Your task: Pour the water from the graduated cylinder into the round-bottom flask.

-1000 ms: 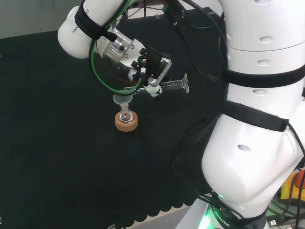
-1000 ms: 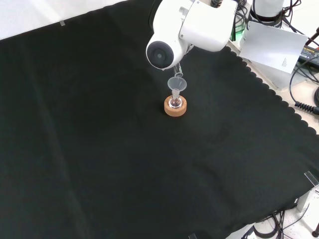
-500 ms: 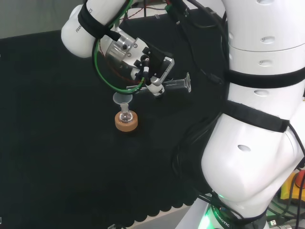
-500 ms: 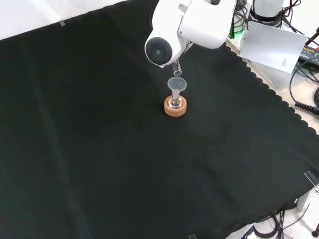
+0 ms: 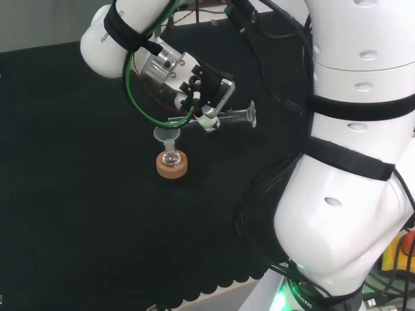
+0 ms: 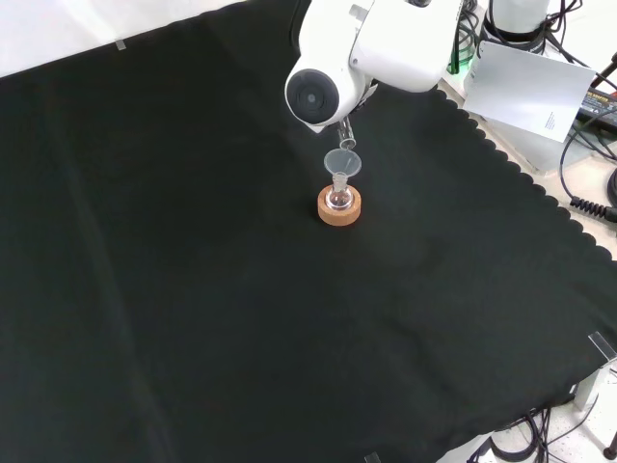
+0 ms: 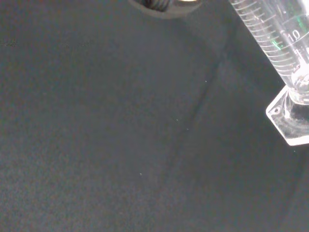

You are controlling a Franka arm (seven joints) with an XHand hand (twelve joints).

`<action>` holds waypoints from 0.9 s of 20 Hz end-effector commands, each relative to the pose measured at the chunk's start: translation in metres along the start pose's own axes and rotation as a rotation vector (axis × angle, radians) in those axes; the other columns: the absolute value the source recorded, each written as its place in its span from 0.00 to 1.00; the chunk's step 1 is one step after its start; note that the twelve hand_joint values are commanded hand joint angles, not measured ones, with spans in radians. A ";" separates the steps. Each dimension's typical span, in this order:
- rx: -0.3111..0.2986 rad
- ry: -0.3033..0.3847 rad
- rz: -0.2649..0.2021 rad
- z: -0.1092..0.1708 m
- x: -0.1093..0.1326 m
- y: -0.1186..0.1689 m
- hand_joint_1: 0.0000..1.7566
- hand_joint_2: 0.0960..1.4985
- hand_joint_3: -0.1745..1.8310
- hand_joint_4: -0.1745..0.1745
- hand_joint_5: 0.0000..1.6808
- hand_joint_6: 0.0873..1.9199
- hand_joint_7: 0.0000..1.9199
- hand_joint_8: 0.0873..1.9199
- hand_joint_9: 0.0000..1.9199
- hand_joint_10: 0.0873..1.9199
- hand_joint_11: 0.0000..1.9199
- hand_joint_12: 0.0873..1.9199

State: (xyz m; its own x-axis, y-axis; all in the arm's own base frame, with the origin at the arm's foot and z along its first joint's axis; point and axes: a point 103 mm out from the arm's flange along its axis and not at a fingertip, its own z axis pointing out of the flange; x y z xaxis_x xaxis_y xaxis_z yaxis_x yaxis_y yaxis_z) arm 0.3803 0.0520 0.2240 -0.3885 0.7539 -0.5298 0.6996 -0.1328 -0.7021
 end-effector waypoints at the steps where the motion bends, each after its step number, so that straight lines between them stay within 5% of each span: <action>1: -0.023 0.022 -0.020 -0.005 0.004 -0.002 0.72 0.73 0.09 0.00 0.57 0.51 0.52 0.51 0.75 0.00 0.60 0.40; 8: -0.072 0.094 -0.047 0.001 -0.003 0.001 0.72 0.73 0.09 0.00 0.57 0.51 0.52 0.51 0.75 0.00 0.60 0.40; 18: -0.202 0.385 -0.184 0.026 -0.031 0.021 0.72 0.73 0.09 0.00 0.57 0.51 0.51 0.51 0.75 0.00 0.60 0.40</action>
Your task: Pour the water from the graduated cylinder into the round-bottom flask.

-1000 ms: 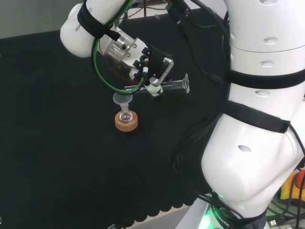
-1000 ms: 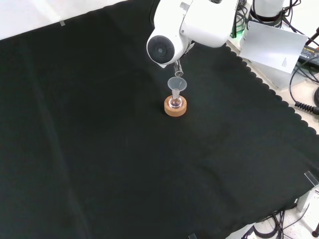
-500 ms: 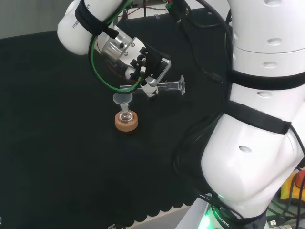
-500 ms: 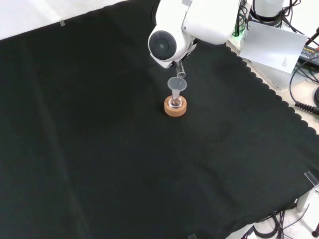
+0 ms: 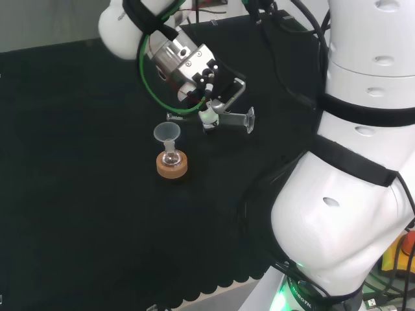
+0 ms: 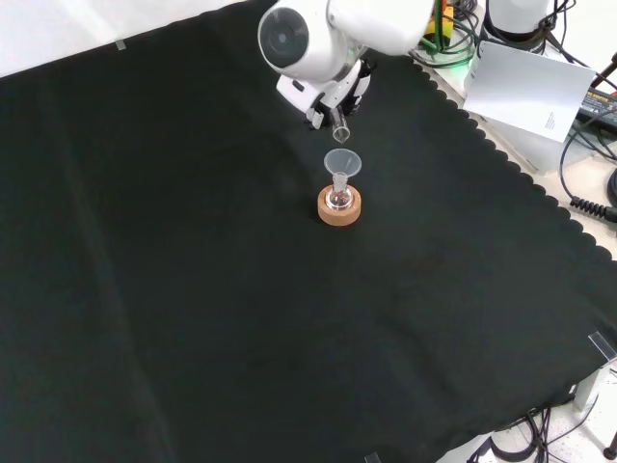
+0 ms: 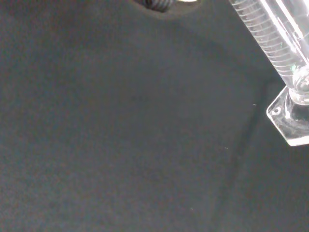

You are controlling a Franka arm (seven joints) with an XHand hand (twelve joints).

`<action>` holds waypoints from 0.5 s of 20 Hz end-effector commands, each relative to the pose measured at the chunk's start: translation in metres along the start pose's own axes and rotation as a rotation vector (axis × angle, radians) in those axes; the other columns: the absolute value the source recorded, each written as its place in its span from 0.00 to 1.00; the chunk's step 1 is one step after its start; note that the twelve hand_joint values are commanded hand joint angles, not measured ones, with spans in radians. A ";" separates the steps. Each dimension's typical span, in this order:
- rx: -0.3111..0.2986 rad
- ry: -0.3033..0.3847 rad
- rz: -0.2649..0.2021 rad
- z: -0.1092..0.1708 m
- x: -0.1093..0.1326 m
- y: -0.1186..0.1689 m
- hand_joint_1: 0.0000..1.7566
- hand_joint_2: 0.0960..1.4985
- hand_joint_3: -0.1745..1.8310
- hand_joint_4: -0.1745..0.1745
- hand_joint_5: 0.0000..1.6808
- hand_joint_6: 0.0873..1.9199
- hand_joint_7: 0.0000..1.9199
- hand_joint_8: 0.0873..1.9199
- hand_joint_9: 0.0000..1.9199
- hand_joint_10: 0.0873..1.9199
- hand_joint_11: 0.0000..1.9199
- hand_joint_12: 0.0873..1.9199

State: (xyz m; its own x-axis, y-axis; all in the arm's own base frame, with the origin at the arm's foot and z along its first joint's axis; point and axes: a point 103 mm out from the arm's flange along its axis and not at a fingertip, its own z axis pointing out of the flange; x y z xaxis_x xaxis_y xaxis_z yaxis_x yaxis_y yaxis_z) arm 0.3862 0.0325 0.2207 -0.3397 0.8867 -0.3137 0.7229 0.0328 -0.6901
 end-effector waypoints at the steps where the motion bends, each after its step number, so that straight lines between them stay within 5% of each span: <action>1: -0.112 0.167 -0.073 0.014 -0.024 0.009 0.72 0.73 0.09 0.00 0.57 0.52 0.51 0.51 0.75 0.00 0.60 0.40; 10: -0.234 0.234 -0.154 0.017 -0.043 0.021 0.72 0.73 0.09 0.00 0.57 0.52 0.51 0.51 0.75 0.00 0.60 0.41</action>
State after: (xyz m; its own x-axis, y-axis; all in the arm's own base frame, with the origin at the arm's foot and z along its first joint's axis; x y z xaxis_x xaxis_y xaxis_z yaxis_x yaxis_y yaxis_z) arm 0.4011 0.0008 0.2104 -0.3310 0.9376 -0.1060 0.7838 0.2106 -0.5842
